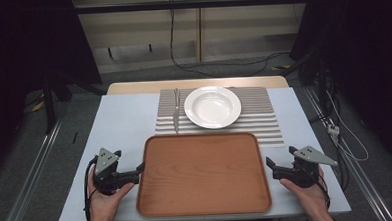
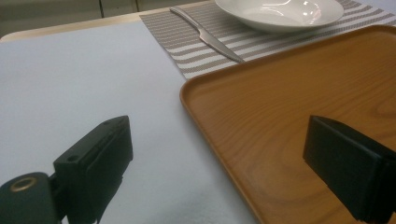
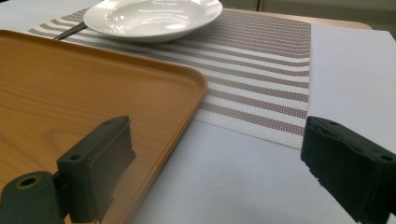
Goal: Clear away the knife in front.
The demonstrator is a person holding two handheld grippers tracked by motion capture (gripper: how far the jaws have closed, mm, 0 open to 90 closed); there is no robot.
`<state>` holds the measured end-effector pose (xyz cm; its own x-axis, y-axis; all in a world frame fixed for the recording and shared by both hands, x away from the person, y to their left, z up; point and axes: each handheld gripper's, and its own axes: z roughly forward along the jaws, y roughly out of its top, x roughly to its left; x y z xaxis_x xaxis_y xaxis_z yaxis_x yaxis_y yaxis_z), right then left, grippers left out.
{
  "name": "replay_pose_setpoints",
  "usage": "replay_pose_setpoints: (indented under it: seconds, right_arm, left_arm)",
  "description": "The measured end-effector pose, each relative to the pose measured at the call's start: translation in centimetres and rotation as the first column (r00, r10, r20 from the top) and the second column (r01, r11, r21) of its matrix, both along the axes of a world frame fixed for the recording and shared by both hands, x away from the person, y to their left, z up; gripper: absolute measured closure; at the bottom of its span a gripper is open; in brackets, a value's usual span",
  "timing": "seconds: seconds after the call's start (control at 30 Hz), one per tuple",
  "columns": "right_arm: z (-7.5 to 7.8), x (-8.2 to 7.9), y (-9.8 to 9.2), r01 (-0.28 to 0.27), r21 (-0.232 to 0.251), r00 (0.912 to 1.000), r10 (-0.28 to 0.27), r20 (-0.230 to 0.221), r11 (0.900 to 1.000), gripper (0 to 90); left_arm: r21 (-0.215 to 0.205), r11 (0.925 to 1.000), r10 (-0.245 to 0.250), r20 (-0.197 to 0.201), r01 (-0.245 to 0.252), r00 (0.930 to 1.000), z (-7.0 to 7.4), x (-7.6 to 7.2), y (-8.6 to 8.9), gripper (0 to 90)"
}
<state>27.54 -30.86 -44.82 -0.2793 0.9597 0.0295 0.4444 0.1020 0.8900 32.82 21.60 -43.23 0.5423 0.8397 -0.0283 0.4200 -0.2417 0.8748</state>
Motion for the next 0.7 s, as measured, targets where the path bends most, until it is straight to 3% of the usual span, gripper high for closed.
replay_pose_setpoints:
  seconds: [0.33,0.47,0.6,0.7]
  right_arm:
    - [-0.1,0.0,-0.2,-0.004,0.007,0.9999,0.004,-0.01,1.0,7.8]
    - [-0.1,0.1,-0.2,-0.004,0.004,0.9999,0.004,-0.012,1.0,7.8]
    - [-0.1,0.1,-0.2,-0.003,0.006,0.9999,0.003,-0.015,1.0,7.9]
    - [-0.1,0.1,-0.1,-0.004,0.003,0.9999,0.004,-0.015,1.0,7.9]
  left_arm:
    - [-0.022,0.9997,-0.012,-0.025,0.012,0.9996,0.1,0.3,-0.2,8.0]
    - [-0.016,0.9997,-0.018,-0.051,0.018,0.9985,0.6,0.7,-0.4,8.4]
    - [-0.018,0.9997,-0.017,-0.034,0.016,0.9993,1.2,1.1,-0.6,8.4]
    - [-0.019,0.9993,-0.034,-0.048,0.033,0.9983,1.6,1.5,-0.9,9.0]
